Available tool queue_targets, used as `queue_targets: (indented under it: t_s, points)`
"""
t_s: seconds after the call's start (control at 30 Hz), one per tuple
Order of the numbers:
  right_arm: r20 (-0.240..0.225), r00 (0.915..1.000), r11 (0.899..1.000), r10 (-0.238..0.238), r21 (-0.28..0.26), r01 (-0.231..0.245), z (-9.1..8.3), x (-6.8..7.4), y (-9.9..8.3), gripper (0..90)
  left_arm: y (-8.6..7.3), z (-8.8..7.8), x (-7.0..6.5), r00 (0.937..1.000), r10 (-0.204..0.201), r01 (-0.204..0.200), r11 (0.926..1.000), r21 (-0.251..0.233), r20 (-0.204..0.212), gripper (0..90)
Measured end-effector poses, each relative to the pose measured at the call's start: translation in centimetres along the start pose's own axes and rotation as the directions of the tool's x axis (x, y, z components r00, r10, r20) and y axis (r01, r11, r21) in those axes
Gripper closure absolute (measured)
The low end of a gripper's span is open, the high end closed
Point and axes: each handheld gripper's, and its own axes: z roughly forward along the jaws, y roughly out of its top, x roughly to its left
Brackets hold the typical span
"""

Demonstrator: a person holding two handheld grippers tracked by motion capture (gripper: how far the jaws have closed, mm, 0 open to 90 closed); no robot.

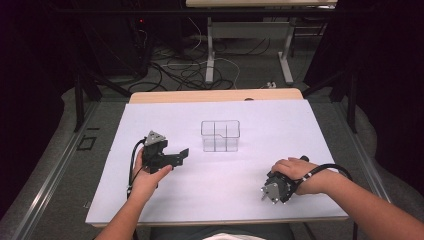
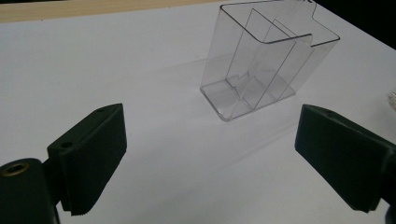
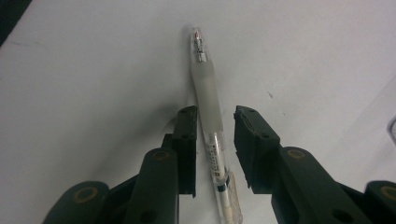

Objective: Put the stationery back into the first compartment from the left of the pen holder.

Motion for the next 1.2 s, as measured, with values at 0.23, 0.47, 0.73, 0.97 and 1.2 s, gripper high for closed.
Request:
queue_targets:
  t_s: [0.23, 0.47, 0.73, 0.97, 1.2]
  points:
    - [-0.049, 0.9984, 0.998, -0.028, 0.057, 0.031, 0.49, -0.04, 0.44, 73.5, -0.02, 0.02, 0.02, 1.0, 0.003, -0.003, 1.0, 0.003, 0.002, 9.1]
    - [-0.051, 0.9979, 0.999, -0.04, 0.031, 0.042, 0.73, 0.1, 0.34, 79.3, -0.02, 0.01, 0.03, 1.0, 0.002, -0.002, 1.0, 0.002, 0.002, 9.1]
    - [-0.06, 0.995, 0.996, -0.08, 0.035, 0.082, 0.81, 0.11, 0.53, 79.5, -0.02, 0.04, -0.08, 1.0, 0.001, -0.001, 1.0, 0.004, 0.001, 9.1]
    - [-0.044, 0.9965, 0.996, -0.072, 0.059, 0.074, 0.49, -0.01, 0.58, 79.5, -0.03, 0.04, -0.1, 1.0, 0.003, -0.003, 1.0, 0.003, -0.003, 9.0]
    - [0.039, 0.9992, 0.999, -0.014, 0.034, 0.012, 0.1, -0.56, 0.53, 79.5, -0.11, 0.18, -0.18, 0.9999, 0.0, 0.0, 1.0, 0.004, -0.016, 6.8]
